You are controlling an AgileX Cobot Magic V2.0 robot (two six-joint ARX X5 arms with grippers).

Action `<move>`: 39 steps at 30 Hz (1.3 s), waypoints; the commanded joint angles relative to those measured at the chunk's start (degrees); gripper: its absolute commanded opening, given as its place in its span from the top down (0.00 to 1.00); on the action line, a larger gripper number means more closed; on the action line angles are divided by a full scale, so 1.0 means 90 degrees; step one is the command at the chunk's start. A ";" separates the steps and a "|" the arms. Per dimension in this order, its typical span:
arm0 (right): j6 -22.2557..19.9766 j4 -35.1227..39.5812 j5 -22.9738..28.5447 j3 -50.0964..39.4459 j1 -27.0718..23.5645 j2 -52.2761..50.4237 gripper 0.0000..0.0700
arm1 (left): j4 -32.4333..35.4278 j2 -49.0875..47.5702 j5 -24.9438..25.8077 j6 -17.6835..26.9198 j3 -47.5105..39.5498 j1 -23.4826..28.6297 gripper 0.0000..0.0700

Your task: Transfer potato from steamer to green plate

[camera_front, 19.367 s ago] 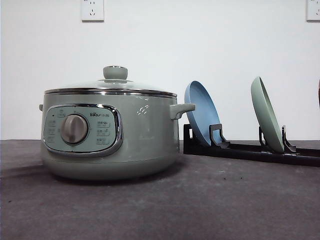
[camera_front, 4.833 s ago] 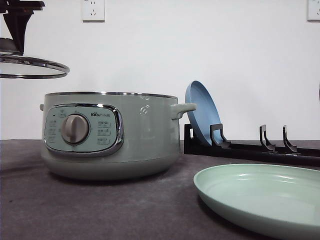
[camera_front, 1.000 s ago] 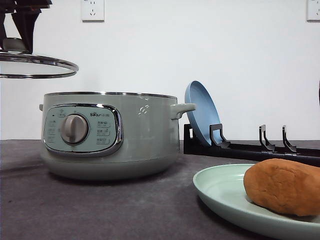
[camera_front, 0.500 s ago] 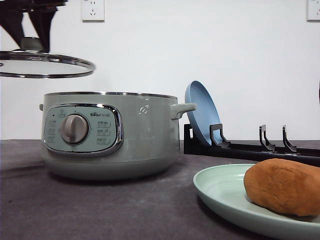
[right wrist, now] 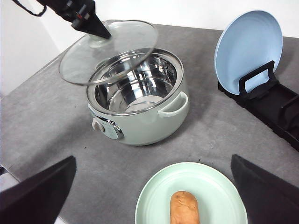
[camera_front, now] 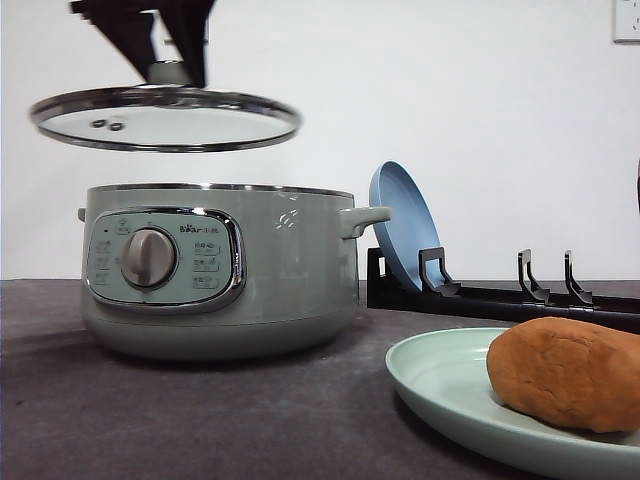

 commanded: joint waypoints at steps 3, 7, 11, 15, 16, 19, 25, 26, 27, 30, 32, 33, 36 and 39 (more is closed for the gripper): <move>0.0036 0.0041 0.0030 0.0104 0.0049 0.0036 0.00 | 0.0209 -0.0081 0.0027 -0.0017 0.0256 -0.0253 1.00; 0.0039 0.0039 0.0027 0.0104 0.0049 0.0036 0.00 | 0.0243 -0.0075 0.0027 -0.0015 0.0207 -0.0353 1.00; 0.0037 0.0039 0.0029 0.0104 0.0049 0.0036 0.00 | 0.0389 -0.0075 0.0031 -0.0019 -0.0014 -0.0361 1.00; 0.0029 0.0039 0.0028 0.0104 0.0049 0.0036 0.00 | 0.0577 -0.0069 0.0225 -0.0019 -0.0260 -0.0367 1.00; 0.0022 0.0039 0.0027 0.0104 0.0049 0.0036 0.00 | 0.0636 -0.0068 0.0312 -0.0019 -0.0306 -0.0372 1.00; 0.0019 0.0039 0.0029 0.0104 0.0049 0.0036 0.00 | 0.0790 -0.0068 0.0355 -0.0014 -0.0409 -0.0390 1.00; 0.0019 0.0034 0.0027 0.0104 0.0049 0.0036 0.00 | 0.0955 -0.0024 0.0352 0.0010 -0.0551 -0.0411 1.00; 0.0019 0.0034 0.0027 0.0104 0.0049 0.0036 0.00 | 0.0956 0.0004 0.0352 0.0010 -0.0551 -0.0428 1.00; 0.0019 0.0035 0.0028 0.0104 0.0049 0.0036 0.00 | 0.0962 0.0033 0.0343 0.0017 -0.0551 -0.0440 1.00; 0.0019 0.0035 0.0028 0.0104 0.0049 0.0036 0.00 | 0.0975 0.0149 0.0297 0.0045 -0.0551 -0.0470 1.00; 0.0019 0.0034 0.0027 0.0104 0.0049 0.0036 0.00 | 0.0965 0.0245 0.0249 0.0084 -0.0551 -0.0491 1.00; 0.0019 0.0033 0.0027 0.0104 0.0049 0.0036 0.00 | 0.0958 0.0290 0.0223 0.0103 -0.0551 -0.0492 1.00; 0.0019 0.0017 0.0027 0.0104 0.0049 0.0036 0.00 | 0.0947 0.0403 0.0071 0.0172 -0.0551 -0.0495 1.00; 0.0018 -0.0033 0.0027 0.0104 0.0049 0.0036 0.00 | 0.0940 0.0442 -0.0059 0.0209 -0.0551 -0.0497 1.00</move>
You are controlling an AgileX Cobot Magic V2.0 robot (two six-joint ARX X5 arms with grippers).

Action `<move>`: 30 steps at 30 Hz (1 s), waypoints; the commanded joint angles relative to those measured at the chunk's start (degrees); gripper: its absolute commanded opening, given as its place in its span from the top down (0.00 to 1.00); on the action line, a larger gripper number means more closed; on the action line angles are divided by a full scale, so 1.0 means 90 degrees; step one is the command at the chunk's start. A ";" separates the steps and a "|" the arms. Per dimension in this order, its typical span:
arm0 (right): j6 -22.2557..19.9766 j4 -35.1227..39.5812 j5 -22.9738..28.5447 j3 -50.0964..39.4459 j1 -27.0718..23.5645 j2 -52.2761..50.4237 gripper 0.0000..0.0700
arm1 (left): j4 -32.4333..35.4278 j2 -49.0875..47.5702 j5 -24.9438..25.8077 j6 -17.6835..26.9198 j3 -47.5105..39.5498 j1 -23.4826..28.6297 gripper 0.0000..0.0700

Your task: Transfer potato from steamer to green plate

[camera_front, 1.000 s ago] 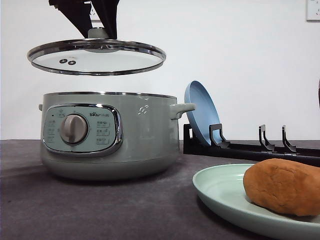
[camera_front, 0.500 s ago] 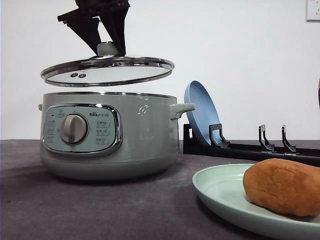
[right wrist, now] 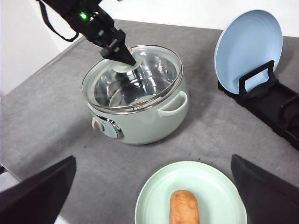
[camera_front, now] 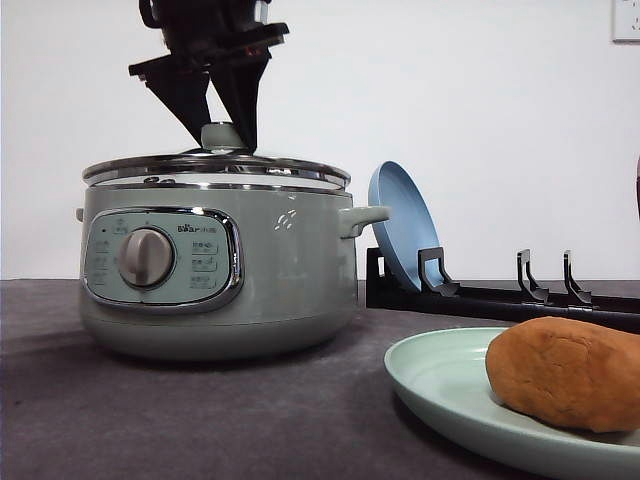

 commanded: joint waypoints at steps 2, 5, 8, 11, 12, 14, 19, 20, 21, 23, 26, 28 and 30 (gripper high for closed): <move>0.0017 -0.0023 0.0027 0.0104 0.0049 0.0036 0.00 | 0.0122 -0.0005 -0.0094 0.0146 0.0185 -0.0022 1.00; 0.0015 -0.0032 0.0027 0.0104 0.0049 0.0036 0.00 | 0.0127 0.0001 -0.0093 0.0149 0.0185 -0.0021 1.00; 0.0015 -0.0040 0.0027 0.0104 0.0049 0.0036 0.00 | 0.0127 0.0032 -0.0093 0.0147 0.0185 -0.0025 1.00; 0.0015 -0.0056 0.0027 0.0104 0.0049 0.0036 0.00 | 0.0128 0.0114 -0.0093 0.0147 0.0185 -0.0081 1.00; 0.0015 -0.0072 0.0027 0.0104 0.0049 0.0036 0.00 | 0.0128 0.0152 -0.0093 0.0154 0.0185 -0.0099 1.00; 0.0015 -0.0114 0.0027 0.0104 0.0049 0.0036 0.00 | 0.0123 0.0231 -0.0108 0.0168 0.0185 -0.0118 1.00; 0.0017 -0.0188 0.0027 0.0104 0.0049 0.0036 0.00 | 0.0110 0.0345 -0.0384 0.0193 0.0185 -0.0198 1.00; 0.0017 -0.0196 0.0027 0.0104 0.0049 0.0036 0.00 | 0.0111 0.0345 -0.0410 0.0195 0.0185 -0.0218 1.00; 0.0017 -0.0201 0.0027 0.0104 0.0049 0.0036 0.00 | 0.0112 0.0345 -0.0423 0.0195 0.0185 -0.0236 1.00; 0.0017 -0.0202 0.0027 0.0104 0.0049 0.0036 0.00 | 0.0104 0.0345 -0.0423 0.0194 0.0185 -0.0260 1.00; 0.0015 -0.0202 0.0027 0.0104 0.0049 0.0036 0.00 | 0.0065 0.0345 -0.0416 0.0189 0.0185 -0.0268 1.00; 0.0015 -0.0202 0.0027 0.0104 0.0049 0.0036 0.00 | 0.0041 0.0345 -0.0414 0.0179 0.0185 -0.0274 1.00; 0.0015 -0.0202 0.0027 0.0104 0.0049 0.0036 0.00 | 0.0036 0.0345 -0.0415 0.0112 0.0187 -0.0275 0.97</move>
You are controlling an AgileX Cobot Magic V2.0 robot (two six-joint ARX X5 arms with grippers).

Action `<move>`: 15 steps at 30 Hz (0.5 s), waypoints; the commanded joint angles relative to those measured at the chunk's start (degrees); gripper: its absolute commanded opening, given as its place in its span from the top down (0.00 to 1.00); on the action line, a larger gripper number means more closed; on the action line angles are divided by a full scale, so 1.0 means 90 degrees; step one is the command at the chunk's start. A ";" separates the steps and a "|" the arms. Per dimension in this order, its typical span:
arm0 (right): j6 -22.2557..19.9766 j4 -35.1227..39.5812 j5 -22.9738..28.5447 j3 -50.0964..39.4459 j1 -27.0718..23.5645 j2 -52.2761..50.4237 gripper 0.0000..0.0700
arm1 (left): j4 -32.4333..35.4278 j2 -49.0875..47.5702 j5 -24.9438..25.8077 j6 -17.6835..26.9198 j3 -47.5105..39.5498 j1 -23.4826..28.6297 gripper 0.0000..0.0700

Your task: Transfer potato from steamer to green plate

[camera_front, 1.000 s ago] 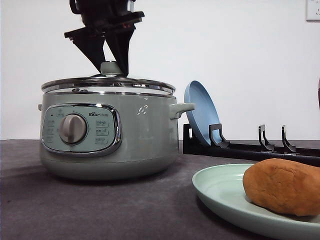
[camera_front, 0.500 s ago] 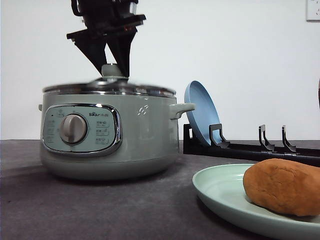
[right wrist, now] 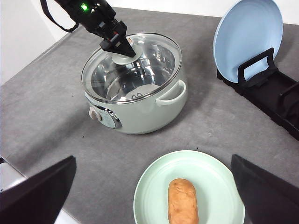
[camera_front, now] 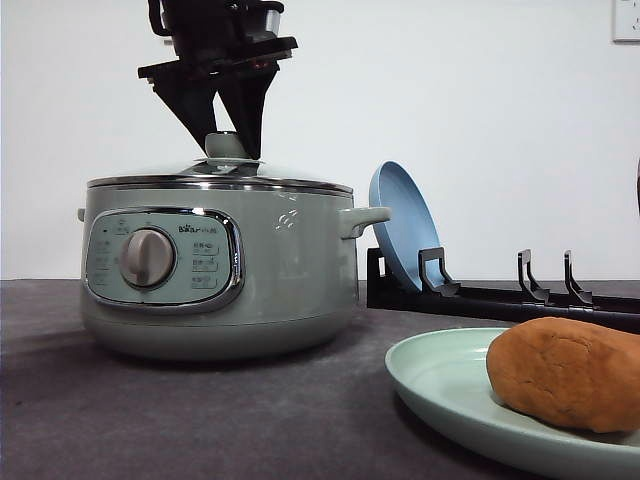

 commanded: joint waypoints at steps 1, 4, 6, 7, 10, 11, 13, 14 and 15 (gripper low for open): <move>0.0019 0.0041 0.0027 0.0104 0.0049 0.0039 0.00 | 0.0034 0.0206 -0.0053 -0.0036 0.0188 -0.0070 0.92; 0.0019 0.0039 0.0022 0.0104 0.0049 0.0039 0.00 | 0.0046 0.0199 -0.0056 -0.0167 0.0235 -0.0070 0.54; 0.0019 0.0038 0.0023 0.0104 0.0049 0.0039 0.00 | 0.0026 0.0181 -0.0053 -0.0226 0.0317 -0.0070 0.31; 0.0019 0.0036 0.0022 0.0104 0.0049 0.0039 0.00 | -0.0004 0.0155 -0.0054 -0.0261 0.0371 -0.0070 0.21; 0.0019 0.0011 0.0020 0.0104 0.0049 0.0039 0.00 | -0.0089 0.0013 -0.0056 -0.0350 0.0543 -0.0070 0.14; 0.0019 -0.0010 0.0021 0.0103 0.0049 0.0039 0.00 | -0.0095 -0.0074 -0.0056 -0.0356 0.0561 -0.0070 0.14; 0.0017 -0.0062 0.0022 0.0102 0.0049 0.0039 0.00 | -0.0135 -0.0299 -0.0056 -0.0366 0.0568 -0.0070 0.14; 0.0014 -0.0089 0.0025 0.0102 0.0049 0.0039 0.00 | -0.0195 -0.0422 -0.0054 -0.0368 0.0568 -0.0070 0.14; 0.0004 -0.0109 0.0027 0.0102 0.0049 0.0039 0.00 | -0.0273 -0.0558 -0.0053 -0.0373 0.0568 -0.0070 0.14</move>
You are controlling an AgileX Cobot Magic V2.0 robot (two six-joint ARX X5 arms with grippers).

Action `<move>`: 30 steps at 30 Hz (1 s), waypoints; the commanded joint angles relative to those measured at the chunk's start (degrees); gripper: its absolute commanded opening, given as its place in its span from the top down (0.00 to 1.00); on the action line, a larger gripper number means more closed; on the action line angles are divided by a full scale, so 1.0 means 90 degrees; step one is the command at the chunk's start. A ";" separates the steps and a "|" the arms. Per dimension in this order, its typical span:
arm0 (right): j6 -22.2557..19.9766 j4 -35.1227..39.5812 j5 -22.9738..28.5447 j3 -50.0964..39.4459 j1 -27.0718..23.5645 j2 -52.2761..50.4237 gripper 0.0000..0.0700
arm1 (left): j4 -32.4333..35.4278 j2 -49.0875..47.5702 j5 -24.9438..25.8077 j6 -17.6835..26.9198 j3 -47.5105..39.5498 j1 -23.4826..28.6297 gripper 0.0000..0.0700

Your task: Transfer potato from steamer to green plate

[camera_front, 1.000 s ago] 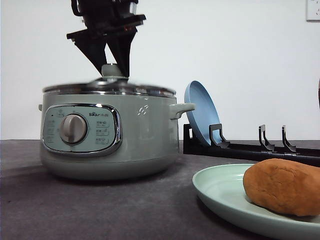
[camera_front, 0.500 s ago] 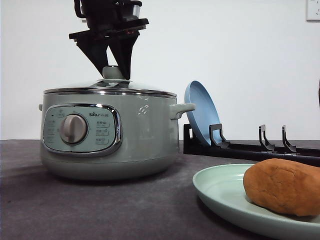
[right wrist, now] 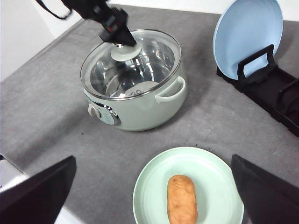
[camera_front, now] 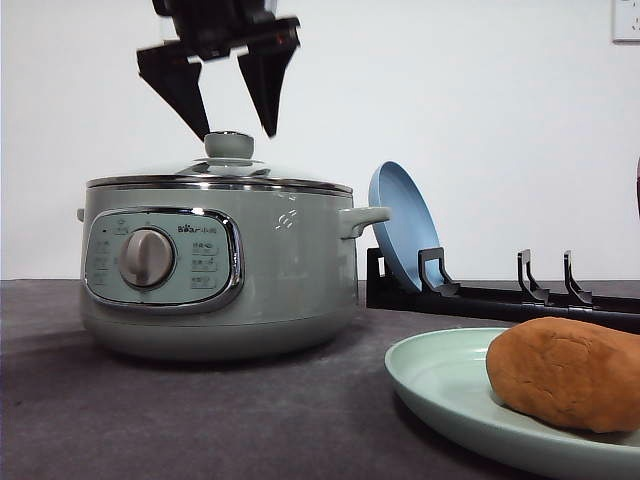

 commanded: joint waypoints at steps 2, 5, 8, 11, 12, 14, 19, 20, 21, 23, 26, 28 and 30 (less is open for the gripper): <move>-0.0022 0.0007 0.0028 0.0102 0.0049 0.0036 0.00 | -0.0214 -0.0475 -0.0015 -0.0098 0.0231 -0.0063 0.14; -0.0027 0.0009 0.0029 0.0100 0.0049 0.0036 0.00 | -0.0518 -0.0940 -0.0015 -0.0155 0.0231 -0.0063 0.14; -0.0024 0.0007 0.0026 0.0100 0.0049 0.0036 0.00 | -0.0765 -0.1404 -0.0015 -0.0242 0.0228 -0.0063 0.14; -0.0024 0.0003 0.0025 0.0100 0.0049 0.0036 0.00 | -0.0977 -0.1859 -0.0011 -0.0337 0.0212 -0.0063 0.14; -0.0025 -0.0002 0.0024 0.0100 0.0049 0.0036 0.00 | -0.1015 -0.2020 -0.0008 -0.0339 0.0178 -0.0064 0.14; -0.0028 -0.0020 0.0024 0.0100 0.0049 0.0036 0.00 | -0.1004 -0.2410 -0.0002 -0.0323 0.0009 -0.0083 0.14; -0.0053 -0.0071 0.0022 0.0085 0.0049 0.0036 0.00 | -0.0556 -0.3751 0.0000 -0.0316 -0.1139 -0.0153 0.15; -0.0063 -0.0074 0.0023 0.0080 0.0049 0.0036 0.00 | -0.0383 -0.4074 0.0002 -0.0332 -0.1512 -0.0153 0.15; -0.0082 -0.0076 0.0024 0.0075 0.0049 0.0036 0.00 | -0.0195 -0.4414 0.0002 -0.0343 -0.1910 -0.0153 0.15; -0.0141 -0.0081 0.0026 0.0070 0.0049 0.0036 0.00 | 0.0198 -0.5098 0.0004 -0.0366 -0.2725 -0.0153 0.15; -0.0196 -0.0076 0.0041 0.0065 0.0049 0.0034 0.00 | 0.0859 -0.6186 0.0058 -0.0444 -0.3980 -0.0153 0.15; -0.0216 -0.0054 0.0096 0.0035 0.0049 0.0022 0.00 | 0.1286 -0.6883 0.0223 -0.0526 -0.4742 -0.0153 0.15; -0.0249 -0.0011 0.0157 -0.0064 0.0051 -0.0039 0.00 | 0.1625 -0.7485 0.0469 -0.0641 -0.5362 -0.0153 0.15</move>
